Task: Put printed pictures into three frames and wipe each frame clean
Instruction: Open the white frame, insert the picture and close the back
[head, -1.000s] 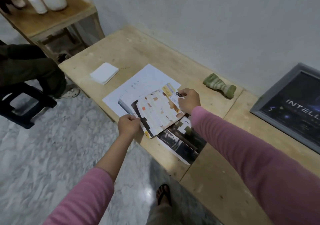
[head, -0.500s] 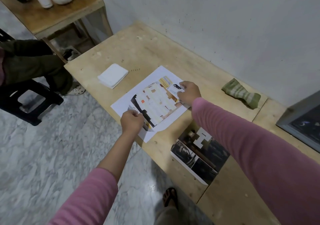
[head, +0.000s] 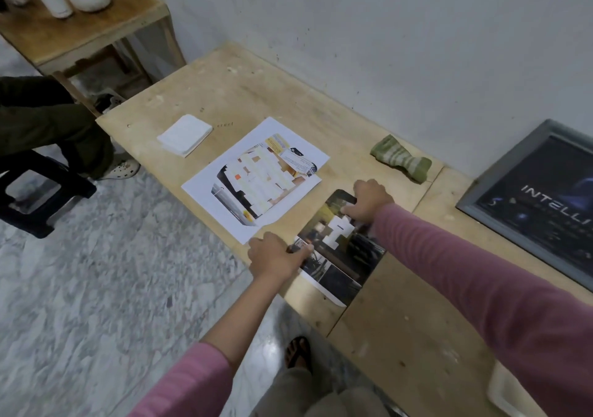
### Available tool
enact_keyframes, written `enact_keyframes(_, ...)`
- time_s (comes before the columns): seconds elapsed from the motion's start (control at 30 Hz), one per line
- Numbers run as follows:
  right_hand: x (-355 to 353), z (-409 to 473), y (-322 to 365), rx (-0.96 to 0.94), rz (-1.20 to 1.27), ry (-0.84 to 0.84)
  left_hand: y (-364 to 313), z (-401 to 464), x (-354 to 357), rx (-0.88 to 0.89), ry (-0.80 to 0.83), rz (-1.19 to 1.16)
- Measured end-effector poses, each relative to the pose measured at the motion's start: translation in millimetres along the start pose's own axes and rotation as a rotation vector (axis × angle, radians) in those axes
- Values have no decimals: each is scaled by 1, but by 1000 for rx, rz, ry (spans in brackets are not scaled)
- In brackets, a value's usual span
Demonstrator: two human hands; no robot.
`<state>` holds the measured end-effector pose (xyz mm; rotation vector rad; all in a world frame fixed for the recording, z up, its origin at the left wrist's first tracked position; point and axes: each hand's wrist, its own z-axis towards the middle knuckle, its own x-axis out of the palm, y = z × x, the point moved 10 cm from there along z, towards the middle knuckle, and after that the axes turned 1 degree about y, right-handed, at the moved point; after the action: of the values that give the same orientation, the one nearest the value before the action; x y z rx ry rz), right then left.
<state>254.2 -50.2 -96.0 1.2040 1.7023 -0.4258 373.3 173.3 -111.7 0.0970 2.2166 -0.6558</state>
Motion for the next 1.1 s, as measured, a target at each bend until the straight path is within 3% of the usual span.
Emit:
enact_keyframes(0.2, 23, -36, -32, 43, -100, 36, -17, -18, 26, 7, -41, 273)
enact_keyframes(0.5, 20, -41, -44, 81, 69, -15, -18, -7, 29, -43, 36, 147)
enact_keyframes(0.67, 10, -41, -50, 32, 368, -60, -16, 0, 30, -57, 70, 175)
enact_keyframes(0.8, -13, -55, -70, 20, 593, -131, -24, 7, 37, 47, 84, -2)
enact_keyframes(1.0, -37, -104, -140, 138, 932, -274, -69, -15, 42, 176, 41, -611)
enact_keyframes(1.1, -38, -134, -189, 198, 1057, -352, -108, -39, 66, 258, 135, -650)
